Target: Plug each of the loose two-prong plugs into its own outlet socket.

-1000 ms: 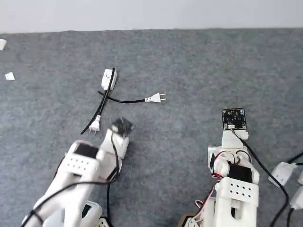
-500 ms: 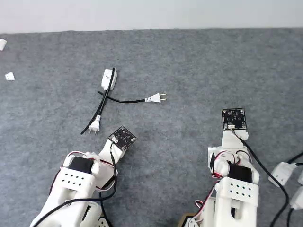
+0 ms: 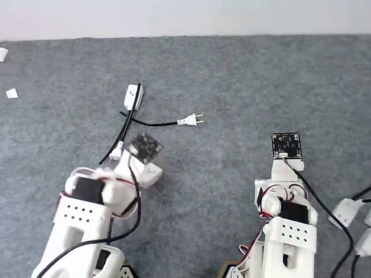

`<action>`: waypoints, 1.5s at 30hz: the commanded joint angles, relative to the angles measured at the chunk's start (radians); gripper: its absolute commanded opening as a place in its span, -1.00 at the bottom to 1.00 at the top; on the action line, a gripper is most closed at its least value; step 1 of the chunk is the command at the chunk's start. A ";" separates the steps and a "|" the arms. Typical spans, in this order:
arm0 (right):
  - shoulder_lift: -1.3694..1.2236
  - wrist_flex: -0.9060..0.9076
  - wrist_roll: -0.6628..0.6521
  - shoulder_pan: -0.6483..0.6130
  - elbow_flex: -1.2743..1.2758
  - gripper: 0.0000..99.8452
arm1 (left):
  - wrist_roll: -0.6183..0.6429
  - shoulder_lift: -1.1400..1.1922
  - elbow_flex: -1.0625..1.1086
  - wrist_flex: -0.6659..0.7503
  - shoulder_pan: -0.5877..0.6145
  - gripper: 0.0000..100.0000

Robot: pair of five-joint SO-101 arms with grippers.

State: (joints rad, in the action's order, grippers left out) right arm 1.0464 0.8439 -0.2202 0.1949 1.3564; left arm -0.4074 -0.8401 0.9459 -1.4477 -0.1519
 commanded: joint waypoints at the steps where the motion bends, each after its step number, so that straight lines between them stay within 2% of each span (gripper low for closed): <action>1: 0.015 -0.019 -0.009 -0.002 -0.006 -0.95 | -0.009 -0.006 -0.222 -0.144 0.006 -0.97; 6: 0.015 -0.019 -0.009 -0.001 -0.006 -0.95 | -0.009 -0.006 -0.414 -0.292 0.006 -0.97; 8: 0.015 -0.019 -0.009 -0.001 -0.006 -0.95 | -0.005 -0.006 -0.441 -0.308 0.006 -0.97; 18: 0.015 -0.019 -0.009 -0.001 -0.008 -0.96 | -0.012 -0.008 -0.297 -0.279 0.006 -0.97; 21: 0.015 -0.018 -0.011 -0.001 -0.008 -0.96 | -0.012 -0.015 -0.206 -0.210 0.011 -0.97; 27: 0.015 -0.016 -0.014 -0.001 -0.008 -0.96 | -0.009 -0.006 -0.019 0.127 0.226 -0.97; 29: 0.015 -0.016 -0.014 -0.002 -0.008 -0.96 | 0.000 -0.005 0.027 0.230 0.285 -0.90; 31: 0.015 -0.016 -0.014 -0.004 -0.008 -0.96 | 0.069 -0.005 0.065 0.301 0.315 -0.73; 33: 0.015 -0.016 -0.014 -0.004 -0.008 -0.96 | 0.160 -0.005 0.091 0.325 0.318 -0.51; 35: 0.015 -0.016 -0.014 -0.004 -0.008 -0.96 | 0.226 -0.005 0.105 0.331 0.316 -0.39; 41: 0.015 -0.016 -0.014 -0.002 -0.008 -0.96 | 0.373 0.003 0.128 0.331 0.315 -0.39; 45: 0.015 -0.016 -0.014 -0.004 -0.008 -0.96 | 0.462 0.115 0.137 0.374 0.316 -0.39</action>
State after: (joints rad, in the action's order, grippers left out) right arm 1.0464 0.8439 -0.2202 0.1949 1.3564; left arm -0.0008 -0.7894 1.0963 -1.1239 0.1565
